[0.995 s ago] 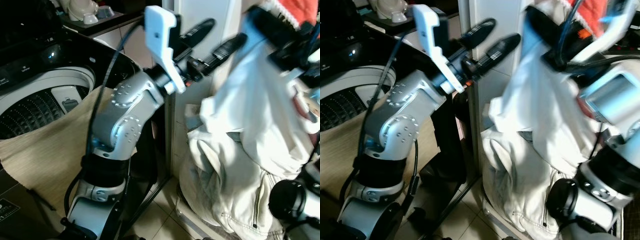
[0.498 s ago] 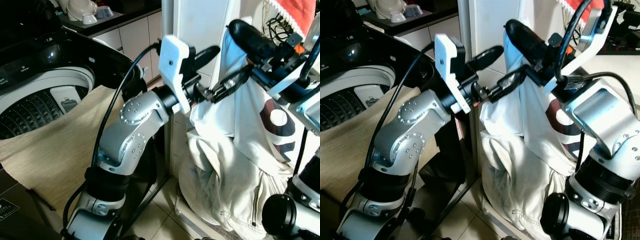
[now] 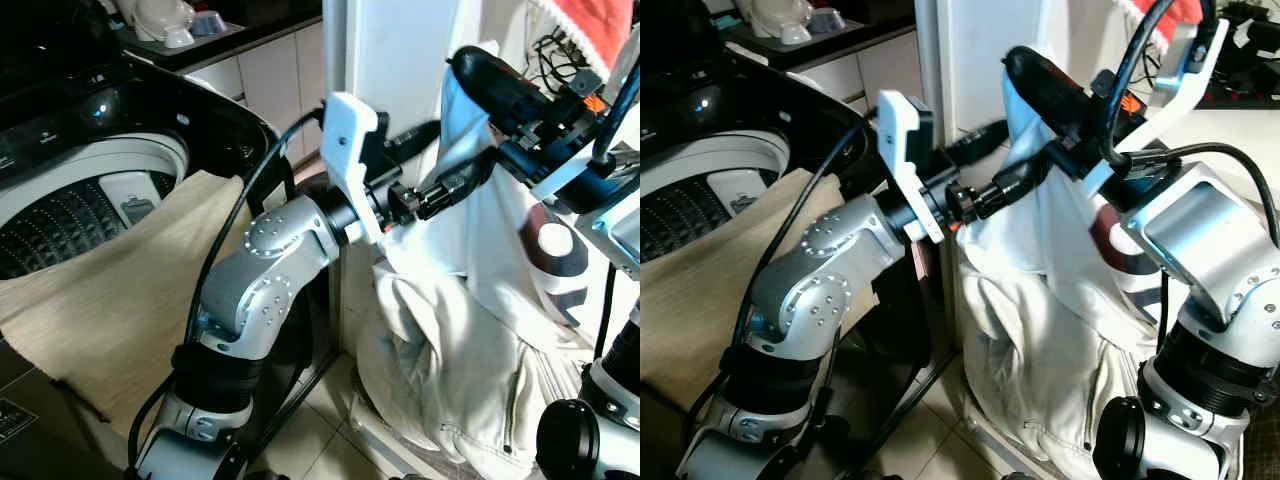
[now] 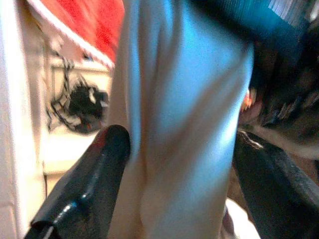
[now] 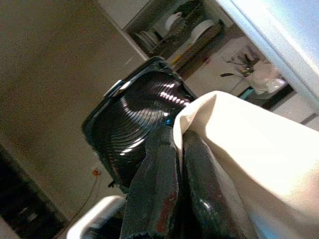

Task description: Clothes washing

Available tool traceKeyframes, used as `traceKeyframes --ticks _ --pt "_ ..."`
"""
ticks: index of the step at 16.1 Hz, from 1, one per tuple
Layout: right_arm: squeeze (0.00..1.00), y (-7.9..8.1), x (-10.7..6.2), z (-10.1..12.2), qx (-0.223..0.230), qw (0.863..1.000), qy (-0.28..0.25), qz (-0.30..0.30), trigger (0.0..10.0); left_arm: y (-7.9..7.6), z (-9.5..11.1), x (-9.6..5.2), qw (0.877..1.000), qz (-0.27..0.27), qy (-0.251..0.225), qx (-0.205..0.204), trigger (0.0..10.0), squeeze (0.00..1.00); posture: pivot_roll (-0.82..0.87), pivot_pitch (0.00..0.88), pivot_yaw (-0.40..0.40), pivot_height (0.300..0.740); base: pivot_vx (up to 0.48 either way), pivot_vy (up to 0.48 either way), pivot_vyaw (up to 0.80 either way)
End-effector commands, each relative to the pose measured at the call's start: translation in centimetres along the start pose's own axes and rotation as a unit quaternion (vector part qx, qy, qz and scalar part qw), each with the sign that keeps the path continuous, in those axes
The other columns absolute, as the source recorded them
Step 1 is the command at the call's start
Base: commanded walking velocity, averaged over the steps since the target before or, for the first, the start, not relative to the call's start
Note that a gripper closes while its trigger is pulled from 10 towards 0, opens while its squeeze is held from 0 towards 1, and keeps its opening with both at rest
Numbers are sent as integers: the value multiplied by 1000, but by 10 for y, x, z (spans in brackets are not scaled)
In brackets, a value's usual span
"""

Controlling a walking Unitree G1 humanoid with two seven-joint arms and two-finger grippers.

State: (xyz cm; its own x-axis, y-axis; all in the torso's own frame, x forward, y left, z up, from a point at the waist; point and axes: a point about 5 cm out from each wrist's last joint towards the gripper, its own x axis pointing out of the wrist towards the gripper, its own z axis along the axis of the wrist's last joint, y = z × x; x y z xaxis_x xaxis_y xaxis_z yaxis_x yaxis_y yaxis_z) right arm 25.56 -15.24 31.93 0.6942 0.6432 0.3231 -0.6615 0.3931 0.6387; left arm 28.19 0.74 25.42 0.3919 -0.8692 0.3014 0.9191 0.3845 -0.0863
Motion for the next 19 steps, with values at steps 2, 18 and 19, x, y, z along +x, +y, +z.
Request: traceKeyframes --ticks 2,18,19 --pt "0 12 3 -6 -12 1000 15 23 0 -1 -9 2 1000 6 27 0 0 0 -221 0 58 740 0 0 0" --pt "0 6 0 -10 -25 999 38 -3 0 7 -3 -4 1000 23 8 -7 0 0 -221 0 56 740 0 0 0" --pt "0 6 -1 -11 -27 999 40 -5 0 8 -3 -4 1000 24 6 -7 0 0 -221 0 56 740 0 0 0"
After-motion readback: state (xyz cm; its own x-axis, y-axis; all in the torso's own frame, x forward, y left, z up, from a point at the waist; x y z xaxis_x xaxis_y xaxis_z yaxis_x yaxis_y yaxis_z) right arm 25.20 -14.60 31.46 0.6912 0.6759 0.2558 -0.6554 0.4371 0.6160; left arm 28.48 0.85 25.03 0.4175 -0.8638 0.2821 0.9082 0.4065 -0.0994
